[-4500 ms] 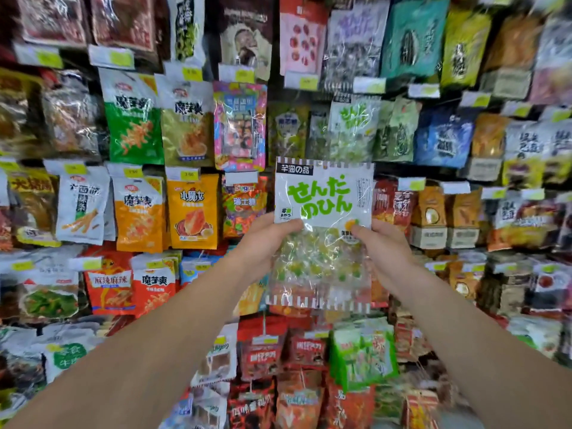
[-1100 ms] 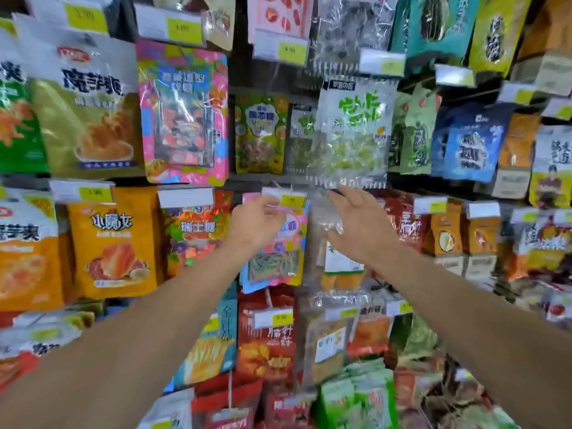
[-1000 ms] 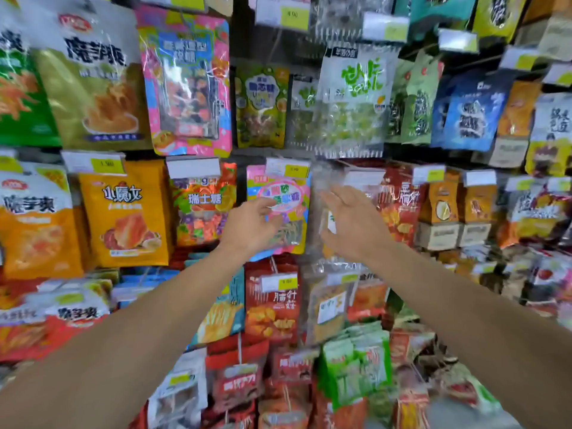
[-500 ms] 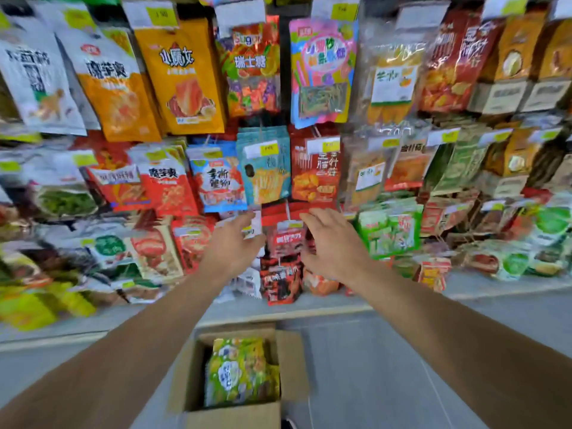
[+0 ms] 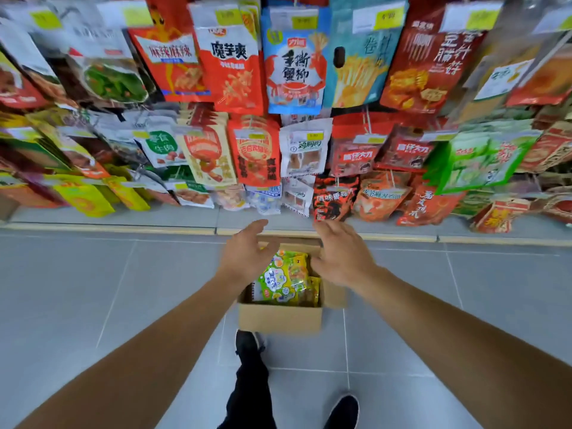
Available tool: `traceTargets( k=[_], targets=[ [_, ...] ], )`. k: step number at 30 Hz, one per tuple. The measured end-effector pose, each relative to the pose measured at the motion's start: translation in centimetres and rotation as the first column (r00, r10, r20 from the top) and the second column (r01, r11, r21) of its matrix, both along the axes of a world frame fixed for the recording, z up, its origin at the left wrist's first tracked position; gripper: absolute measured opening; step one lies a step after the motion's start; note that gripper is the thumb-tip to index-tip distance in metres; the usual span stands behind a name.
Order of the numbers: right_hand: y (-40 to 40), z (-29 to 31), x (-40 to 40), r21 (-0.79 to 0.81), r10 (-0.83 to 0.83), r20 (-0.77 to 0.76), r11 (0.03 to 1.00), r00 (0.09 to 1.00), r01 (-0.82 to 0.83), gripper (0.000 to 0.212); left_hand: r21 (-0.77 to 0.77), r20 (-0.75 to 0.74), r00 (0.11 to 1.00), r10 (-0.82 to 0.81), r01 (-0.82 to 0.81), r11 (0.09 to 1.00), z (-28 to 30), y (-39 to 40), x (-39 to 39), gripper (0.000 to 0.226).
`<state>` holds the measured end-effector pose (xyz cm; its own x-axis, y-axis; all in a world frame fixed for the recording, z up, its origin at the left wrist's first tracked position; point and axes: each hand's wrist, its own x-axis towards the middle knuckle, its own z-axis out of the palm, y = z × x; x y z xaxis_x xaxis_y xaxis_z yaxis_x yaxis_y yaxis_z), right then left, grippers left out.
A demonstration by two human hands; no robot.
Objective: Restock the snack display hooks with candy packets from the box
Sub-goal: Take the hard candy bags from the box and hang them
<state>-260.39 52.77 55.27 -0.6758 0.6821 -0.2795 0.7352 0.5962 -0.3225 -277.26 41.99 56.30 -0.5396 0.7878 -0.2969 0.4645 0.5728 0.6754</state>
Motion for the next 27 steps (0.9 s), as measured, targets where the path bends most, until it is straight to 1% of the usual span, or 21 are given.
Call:
traceTargets(
  k=[7,10,13,17,20,22,27],
  targets=[
    [-1.0,-7.0,-10.0,-0.142,-0.009,0.146,0.989,0.989,0.03,0.072,-0.101,0.106,0.994,0.027,-0.016,0.995,-7.4,-0.6,-9.4,0.044],
    [-0.6,-11.0,-13.1,-0.206,-0.031,0.209,0.976,0.977,0.075,0.071,-0.158,0.168,0.984,0.064,-0.037,0.987,-11.4,-0.4,-12.3,0.045],
    [-0.3,-14.9,-14.7,-0.265,-0.06,0.269,0.955,0.961,0.134,0.071,-0.218,0.204,0.976,0.082,-0.037,0.975,-15.1,-0.4,-14.2,0.047],
    [0.0,-20.4,-15.9,-0.355,-0.079,0.323,0.913,0.943,0.199,0.076,-0.304,0.259,0.953,0.158,-0.075,0.95,-20.4,-0.6,-15.9,0.049],
    [0.7,-25.1,-16.1,-0.399,-0.103,0.344,0.884,0.933,0.245,0.072,-0.343,0.287,0.935,0.208,-0.102,0.934,-25.1,-0.4,-16.4,0.047],
    [1.4,-28.2,-16.1,-0.429,-0.158,0.35,0.849,0.923,0.308,0.068,-0.375,0.298,0.921,0.252,-0.13,0.918,-28.6,-0.3,-16.4,0.049],
    [3.8,-37.4,-15.1,-0.484,-0.381,0.346,0.711,0.858,0.51,0.059,-0.468,0.322,0.869,0.376,-0.199,0.861,-37.9,0.8,-15.4,0.048]
  ],
)
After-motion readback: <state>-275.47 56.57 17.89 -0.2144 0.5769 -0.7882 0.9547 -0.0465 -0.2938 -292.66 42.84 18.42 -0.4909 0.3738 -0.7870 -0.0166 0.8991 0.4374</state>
